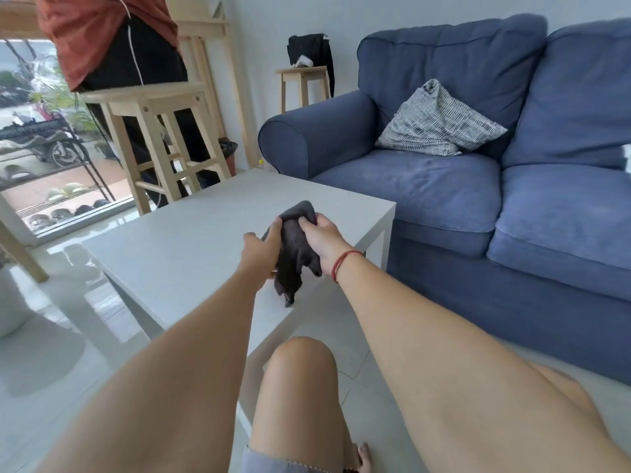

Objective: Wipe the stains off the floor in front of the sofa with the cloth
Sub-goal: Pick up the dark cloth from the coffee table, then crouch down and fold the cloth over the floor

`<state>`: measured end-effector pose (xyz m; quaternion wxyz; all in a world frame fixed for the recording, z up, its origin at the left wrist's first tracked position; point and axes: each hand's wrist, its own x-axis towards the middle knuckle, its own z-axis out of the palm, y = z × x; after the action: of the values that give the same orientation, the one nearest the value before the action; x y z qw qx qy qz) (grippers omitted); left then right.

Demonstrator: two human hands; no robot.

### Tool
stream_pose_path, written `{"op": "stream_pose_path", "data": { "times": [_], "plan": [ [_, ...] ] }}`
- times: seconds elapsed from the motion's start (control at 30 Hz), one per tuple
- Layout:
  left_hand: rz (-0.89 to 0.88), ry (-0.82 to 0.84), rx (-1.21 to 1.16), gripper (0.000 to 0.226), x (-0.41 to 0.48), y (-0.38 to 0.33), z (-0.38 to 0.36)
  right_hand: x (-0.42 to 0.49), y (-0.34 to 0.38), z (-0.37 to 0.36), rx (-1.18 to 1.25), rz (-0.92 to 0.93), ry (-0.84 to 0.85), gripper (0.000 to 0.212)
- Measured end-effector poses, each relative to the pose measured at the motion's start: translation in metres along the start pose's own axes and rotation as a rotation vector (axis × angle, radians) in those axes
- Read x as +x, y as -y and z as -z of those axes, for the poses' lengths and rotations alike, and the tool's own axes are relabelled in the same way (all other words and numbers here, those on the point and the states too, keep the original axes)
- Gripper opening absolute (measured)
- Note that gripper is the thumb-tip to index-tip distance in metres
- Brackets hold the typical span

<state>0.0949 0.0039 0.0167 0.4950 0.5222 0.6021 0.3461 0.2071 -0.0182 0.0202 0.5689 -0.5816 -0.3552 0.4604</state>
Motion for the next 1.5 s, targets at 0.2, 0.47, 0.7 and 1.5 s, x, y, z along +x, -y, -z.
{"op": "stream_pose_path", "data": {
  "times": [0.2, 0.47, 0.7, 1.5],
  "plan": [
    [0.292, 0.476, -0.548, 0.084, -0.016, -0.035, -0.034, -0.005, 0.026, 0.027, 0.194, 0.036, -0.044, 0.018],
    [0.121, 0.354, -0.323, 0.068, -0.036, -0.041, -0.104, -0.024, 0.033, 0.117, 0.044, 0.062, -0.374, 0.025],
    [0.18, 0.647, -0.196, 0.031, -0.075, -0.053, -0.18, -0.064, 0.014, 0.201, -0.183, 0.188, -0.71, 0.016],
    [-0.133, 0.681, 0.553, 0.031, -0.054, 0.162, -0.389, -0.074, -0.242, 0.348, -0.595, -0.472, -0.84, 0.031]
  ]
}}
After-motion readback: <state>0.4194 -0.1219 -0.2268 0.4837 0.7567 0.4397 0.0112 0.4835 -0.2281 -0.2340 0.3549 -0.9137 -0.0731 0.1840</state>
